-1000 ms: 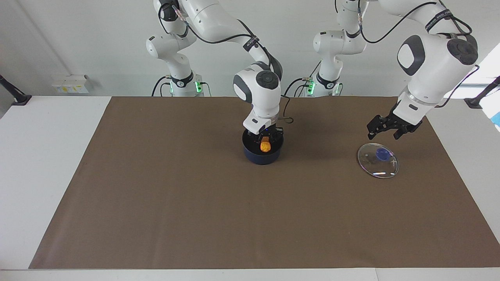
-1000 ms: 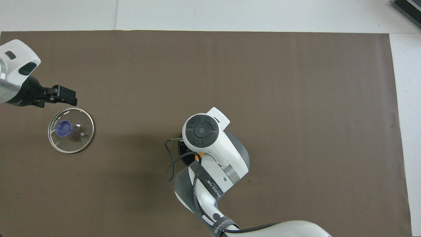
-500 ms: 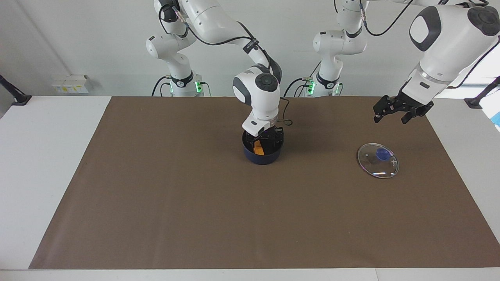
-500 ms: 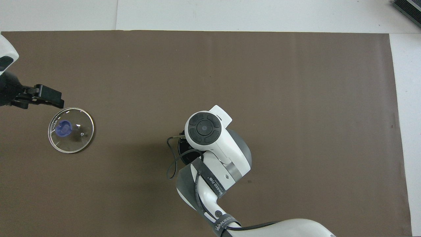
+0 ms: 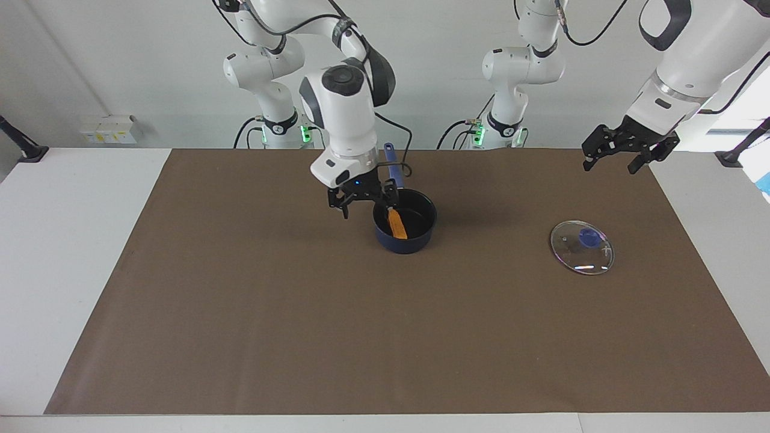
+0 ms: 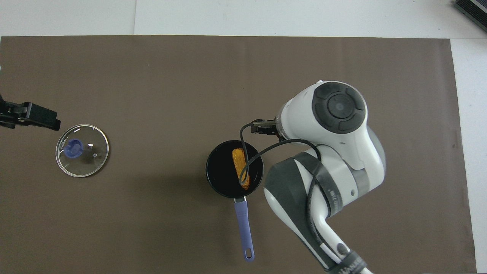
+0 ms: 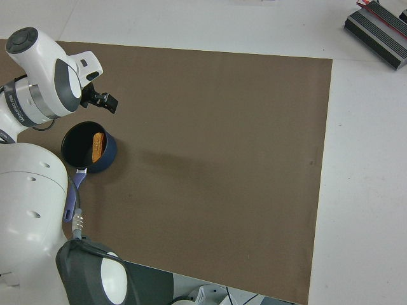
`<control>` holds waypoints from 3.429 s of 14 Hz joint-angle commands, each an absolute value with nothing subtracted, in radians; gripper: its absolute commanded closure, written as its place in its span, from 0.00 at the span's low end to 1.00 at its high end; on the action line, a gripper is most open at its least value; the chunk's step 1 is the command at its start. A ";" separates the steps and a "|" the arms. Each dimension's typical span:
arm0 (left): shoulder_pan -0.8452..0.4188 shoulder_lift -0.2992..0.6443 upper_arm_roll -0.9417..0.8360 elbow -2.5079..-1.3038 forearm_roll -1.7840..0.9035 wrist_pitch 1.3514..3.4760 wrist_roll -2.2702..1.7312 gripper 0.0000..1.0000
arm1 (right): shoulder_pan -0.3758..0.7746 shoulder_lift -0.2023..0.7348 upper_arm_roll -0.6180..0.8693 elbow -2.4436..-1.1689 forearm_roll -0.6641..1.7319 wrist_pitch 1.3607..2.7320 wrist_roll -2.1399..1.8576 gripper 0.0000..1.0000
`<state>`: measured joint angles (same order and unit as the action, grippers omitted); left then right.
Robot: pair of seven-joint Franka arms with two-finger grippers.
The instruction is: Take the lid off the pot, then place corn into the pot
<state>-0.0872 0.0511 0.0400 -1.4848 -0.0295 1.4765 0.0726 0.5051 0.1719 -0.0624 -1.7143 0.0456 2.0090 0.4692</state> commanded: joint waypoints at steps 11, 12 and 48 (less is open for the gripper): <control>-0.083 0.021 0.044 -1.436 -0.021 1.404 0.077 0.00 | 0.166 -0.038 -0.052 -1.643 0.018 1.767 0.189 0.00; -0.080 0.021 0.052 -1.436 -0.020 1.404 0.077 0.00 | 0.143 -0.038 -0.052 -1.617 0.020 1.737 0.175 0.00; -0.057 0.021 0.055 -1.436 -0.020 1.402 0.077 0.00 | 0.061 -0.135 -0.089 -1.568 -0.012 1.448 -0.037 0.00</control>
